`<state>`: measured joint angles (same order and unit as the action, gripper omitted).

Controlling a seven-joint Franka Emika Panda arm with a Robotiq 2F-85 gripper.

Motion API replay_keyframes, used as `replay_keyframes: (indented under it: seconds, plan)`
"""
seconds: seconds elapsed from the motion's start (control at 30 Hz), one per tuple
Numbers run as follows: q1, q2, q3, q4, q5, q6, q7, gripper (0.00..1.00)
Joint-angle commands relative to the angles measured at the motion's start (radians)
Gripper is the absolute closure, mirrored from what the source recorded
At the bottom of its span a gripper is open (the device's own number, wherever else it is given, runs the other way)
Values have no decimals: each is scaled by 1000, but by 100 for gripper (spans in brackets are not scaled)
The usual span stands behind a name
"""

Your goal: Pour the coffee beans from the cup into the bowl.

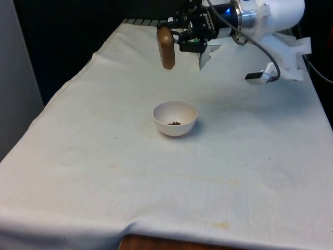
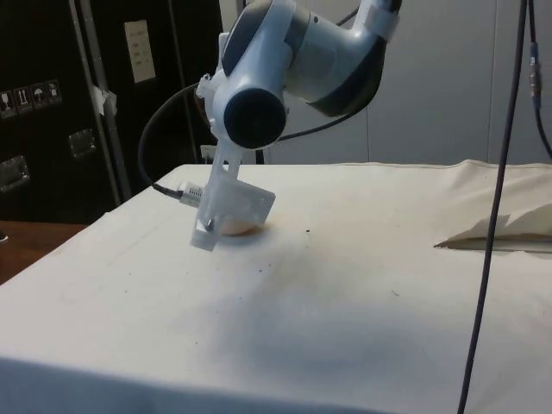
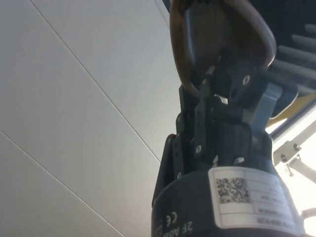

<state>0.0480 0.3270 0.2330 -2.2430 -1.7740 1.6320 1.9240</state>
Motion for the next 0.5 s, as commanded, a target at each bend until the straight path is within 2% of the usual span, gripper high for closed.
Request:
replay_keyframes:
  seconds: [0.0,0.03,0.07,0.3,0.33,0.47]
  plan:
    - [4,8,1,6,-7,-13,1,95]
    - [0,3,2,2,-1,-6,0,95]
    - [4,12,2,8,-9,-19,2,95]
    - [4,34,13,18,-24,-65,3,95]
    - [0,32,14,16,-21,-60,1,95]
    - [3,42,21,18,-31,-95,1,95]
